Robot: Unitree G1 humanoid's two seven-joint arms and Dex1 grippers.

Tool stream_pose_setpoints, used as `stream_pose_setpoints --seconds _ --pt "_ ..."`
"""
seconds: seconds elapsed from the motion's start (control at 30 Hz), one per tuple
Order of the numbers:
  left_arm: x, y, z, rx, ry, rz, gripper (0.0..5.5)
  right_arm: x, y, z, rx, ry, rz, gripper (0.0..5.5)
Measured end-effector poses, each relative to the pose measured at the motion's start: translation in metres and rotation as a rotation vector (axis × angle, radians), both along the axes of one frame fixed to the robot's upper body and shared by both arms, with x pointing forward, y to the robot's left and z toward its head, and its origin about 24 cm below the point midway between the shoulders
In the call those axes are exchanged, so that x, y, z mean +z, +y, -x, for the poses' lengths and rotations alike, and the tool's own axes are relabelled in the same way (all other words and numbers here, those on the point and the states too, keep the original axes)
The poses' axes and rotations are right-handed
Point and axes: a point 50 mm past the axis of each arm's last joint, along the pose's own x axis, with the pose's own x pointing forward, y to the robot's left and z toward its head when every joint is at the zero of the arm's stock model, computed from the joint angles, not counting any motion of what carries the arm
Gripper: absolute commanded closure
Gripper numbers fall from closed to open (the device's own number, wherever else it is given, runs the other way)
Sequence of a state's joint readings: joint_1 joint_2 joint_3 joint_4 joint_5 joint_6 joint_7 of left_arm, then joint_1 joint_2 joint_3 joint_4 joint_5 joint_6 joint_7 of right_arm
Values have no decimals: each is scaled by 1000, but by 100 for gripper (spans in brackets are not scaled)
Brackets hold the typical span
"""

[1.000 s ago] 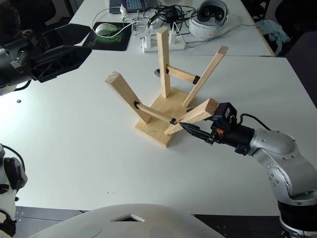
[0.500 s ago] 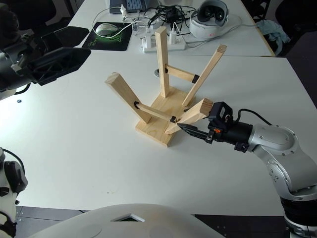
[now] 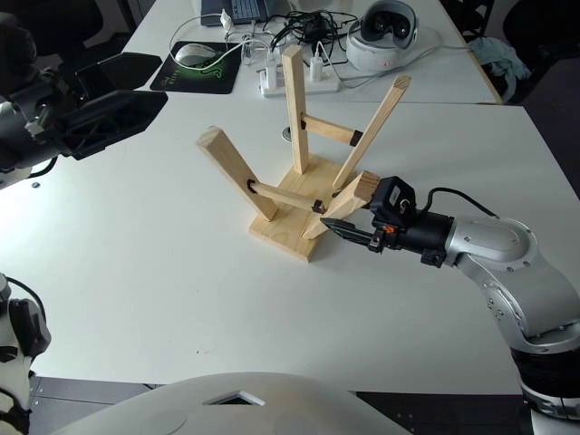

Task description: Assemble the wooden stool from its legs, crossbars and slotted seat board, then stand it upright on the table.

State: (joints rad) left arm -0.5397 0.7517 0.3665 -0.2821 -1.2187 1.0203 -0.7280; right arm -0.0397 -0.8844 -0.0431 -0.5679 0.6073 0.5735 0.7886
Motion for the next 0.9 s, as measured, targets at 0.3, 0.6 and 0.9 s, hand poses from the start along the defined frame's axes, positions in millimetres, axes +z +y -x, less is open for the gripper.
stream_pose_setpoints --seconds 0.3,0.6,0.9 --pt "-2 2 1 19 -10 8 10 1 -1 -4 1 18 21 344" --pt "-3 0 2 32 -25 15 10 4 5 -11 39 19 59 344" --pt "-18 -15 -9 252 -104 -102 10 8 10 -20 64 21 84 344"
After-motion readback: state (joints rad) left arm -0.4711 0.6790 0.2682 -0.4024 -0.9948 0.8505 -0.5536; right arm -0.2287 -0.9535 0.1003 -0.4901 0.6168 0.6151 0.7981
